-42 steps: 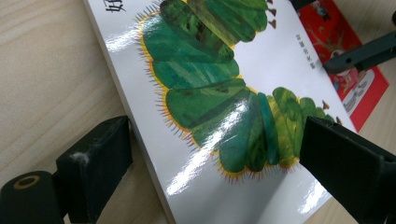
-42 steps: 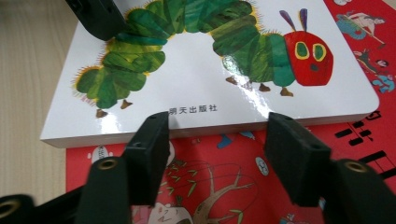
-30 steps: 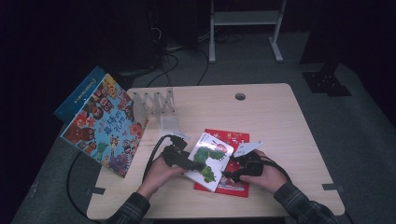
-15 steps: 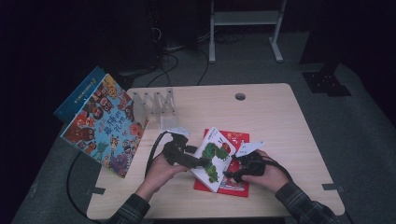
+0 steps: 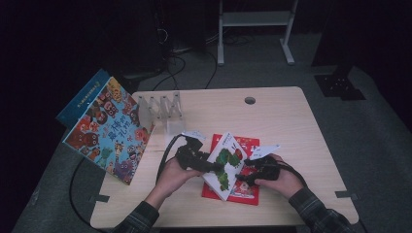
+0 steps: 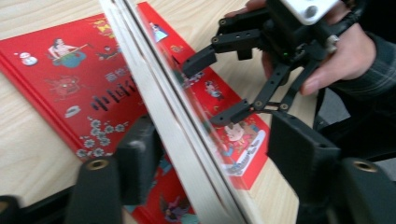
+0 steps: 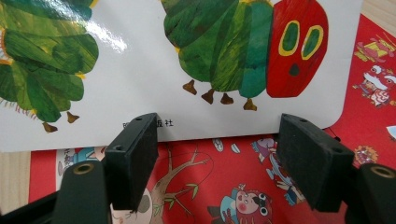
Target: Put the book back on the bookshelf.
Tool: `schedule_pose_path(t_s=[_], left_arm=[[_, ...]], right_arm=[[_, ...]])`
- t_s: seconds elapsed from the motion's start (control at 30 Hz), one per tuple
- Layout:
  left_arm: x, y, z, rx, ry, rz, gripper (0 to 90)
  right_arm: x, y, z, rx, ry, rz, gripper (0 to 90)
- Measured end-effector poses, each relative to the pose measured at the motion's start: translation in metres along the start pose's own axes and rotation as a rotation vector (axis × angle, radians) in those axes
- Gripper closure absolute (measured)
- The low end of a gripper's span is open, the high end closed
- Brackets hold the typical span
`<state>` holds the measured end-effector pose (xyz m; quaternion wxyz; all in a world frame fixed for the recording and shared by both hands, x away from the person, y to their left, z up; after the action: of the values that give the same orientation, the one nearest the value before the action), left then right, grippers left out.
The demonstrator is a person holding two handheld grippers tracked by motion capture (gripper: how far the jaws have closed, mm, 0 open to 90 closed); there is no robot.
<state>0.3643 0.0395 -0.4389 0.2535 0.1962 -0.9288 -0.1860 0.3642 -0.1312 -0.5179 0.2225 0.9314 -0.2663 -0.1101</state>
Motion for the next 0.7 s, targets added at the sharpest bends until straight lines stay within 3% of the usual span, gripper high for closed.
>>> schedule_pose_path(t_s=[0.1, 0.33, 0.47, 0.7], left_arm=[[-0.005, -0.0016, -0.0013, -0.016, 0.009, -0.03, 44.0], [-0.0095, -0.0006, -0.0012, -0.033, 0.029, -0.054, 54.4], [-0.0102, -0.0011, -0.0021, -0.046, 0.059, -0.047, 62.7], [-0.0107, -0.0019, -0.0055, -0.053, 0.078, -0.047, 66.2]], right_arm=[[0.0005, 0.0003, 0.0, 0.002, -0.001, 0.001, 29.2], [0.0006, 0.0008, 0.0001, 0.001, -0.007, 0.003, 30.3], [0.0007, 0.0007, 0.0001, 0.002, -0.002, 0.004, 30.4], [0.0012, 0.0017, 0.0004, -0.001, -0.004, 0.011, 31.5]])
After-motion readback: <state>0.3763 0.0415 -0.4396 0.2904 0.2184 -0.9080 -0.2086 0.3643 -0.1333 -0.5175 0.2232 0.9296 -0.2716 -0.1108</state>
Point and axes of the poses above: each handheld gripper's, and its own axes: y roughly backward along the jaws, z roughly out of its underside, x roughly to its right, the point moved 7 cm from there along -y, roughly forward along the jaws, and after that the axes turned 14 degrees about x, right-handed, at the moved point
